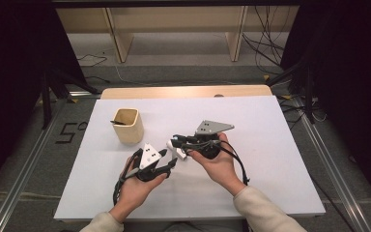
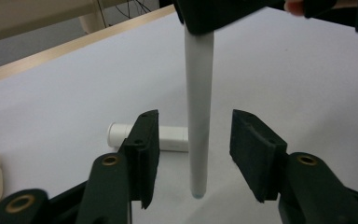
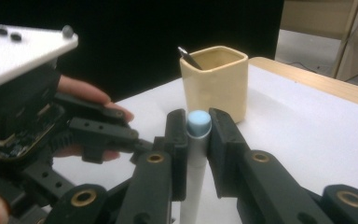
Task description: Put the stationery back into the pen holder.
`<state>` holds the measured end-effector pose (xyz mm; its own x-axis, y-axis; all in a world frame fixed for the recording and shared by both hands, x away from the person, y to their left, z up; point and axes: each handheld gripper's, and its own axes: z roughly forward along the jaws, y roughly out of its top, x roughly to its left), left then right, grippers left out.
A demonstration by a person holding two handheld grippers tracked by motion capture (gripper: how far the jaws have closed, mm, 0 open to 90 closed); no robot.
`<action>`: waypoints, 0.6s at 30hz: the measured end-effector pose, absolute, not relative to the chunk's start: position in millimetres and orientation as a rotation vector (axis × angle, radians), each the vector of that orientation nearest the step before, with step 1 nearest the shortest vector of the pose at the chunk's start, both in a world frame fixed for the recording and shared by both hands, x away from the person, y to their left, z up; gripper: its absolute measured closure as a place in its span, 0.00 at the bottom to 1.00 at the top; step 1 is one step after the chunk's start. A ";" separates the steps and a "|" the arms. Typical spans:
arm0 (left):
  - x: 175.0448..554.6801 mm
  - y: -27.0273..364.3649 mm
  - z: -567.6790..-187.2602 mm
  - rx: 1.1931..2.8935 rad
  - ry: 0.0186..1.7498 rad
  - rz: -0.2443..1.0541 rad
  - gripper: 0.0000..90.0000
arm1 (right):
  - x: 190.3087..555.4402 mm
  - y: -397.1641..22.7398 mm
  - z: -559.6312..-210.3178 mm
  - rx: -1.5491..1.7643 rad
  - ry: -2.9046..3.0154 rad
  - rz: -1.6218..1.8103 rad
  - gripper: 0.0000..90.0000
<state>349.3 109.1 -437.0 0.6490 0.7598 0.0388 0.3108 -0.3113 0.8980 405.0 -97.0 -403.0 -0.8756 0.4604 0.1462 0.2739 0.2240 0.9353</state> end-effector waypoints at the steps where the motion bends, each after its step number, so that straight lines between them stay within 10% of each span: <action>1: 350.5 108.7 -436.2 1.893 0.838 0.583 0.61 | 405.0 -96.0 -402.9 0.700 2.330 1.721 0.88; 15: 360.6 104.9 -438.7 1.874 0.849 0.580 0.87 | 405.1 -92.6 -403.2 0.689 2.325 1.704 0.87; 18: 363.0 109.7 -437.0 1.857 0.868 0.587 0.87 | 405.4 -93.5 -403.0 0.705 2.311 1.716 0.73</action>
